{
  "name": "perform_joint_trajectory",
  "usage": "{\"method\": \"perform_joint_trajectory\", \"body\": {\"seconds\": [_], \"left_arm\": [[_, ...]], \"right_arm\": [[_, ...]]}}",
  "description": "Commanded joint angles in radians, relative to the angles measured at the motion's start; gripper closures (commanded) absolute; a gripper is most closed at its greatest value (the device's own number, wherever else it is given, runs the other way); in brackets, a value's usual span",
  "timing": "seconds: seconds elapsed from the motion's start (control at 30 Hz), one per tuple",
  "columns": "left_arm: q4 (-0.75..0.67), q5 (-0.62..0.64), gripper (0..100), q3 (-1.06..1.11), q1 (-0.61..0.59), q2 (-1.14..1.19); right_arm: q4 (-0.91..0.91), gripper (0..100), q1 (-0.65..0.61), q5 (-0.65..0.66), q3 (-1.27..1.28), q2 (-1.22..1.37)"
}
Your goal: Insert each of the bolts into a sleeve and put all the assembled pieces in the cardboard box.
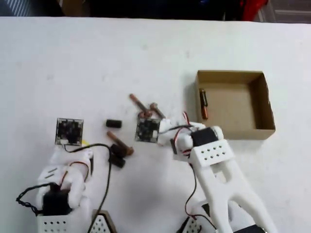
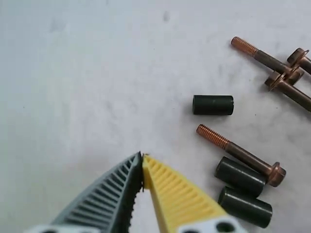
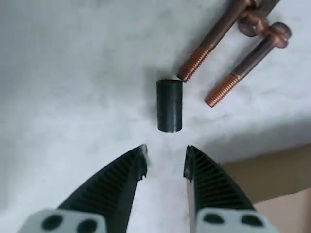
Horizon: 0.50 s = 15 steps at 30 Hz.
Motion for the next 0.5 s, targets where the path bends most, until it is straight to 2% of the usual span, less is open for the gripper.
{"method": "perform_joint_trajectory", "body": {"seconds": [0.0, 0.2, 0.47], "left_arm": [[-0.028, -0.006, 98, 0.005, -0.012, -0.01], [-0.028, -0.009, 98, 0.021, -0.012, -0.01], [-0.028, -0.009, 98, 0.021, -0.012, -0.01]], "right_arm": [[-0.136, 88.5, 0.005, 0.072, 0.06, -0.021], [-0.243, 88.3, -0.005, 0.094, 0.064, 0.048], [-0.268, 88.2, -0.05, 0.087, 0.028, 0.194]]}}
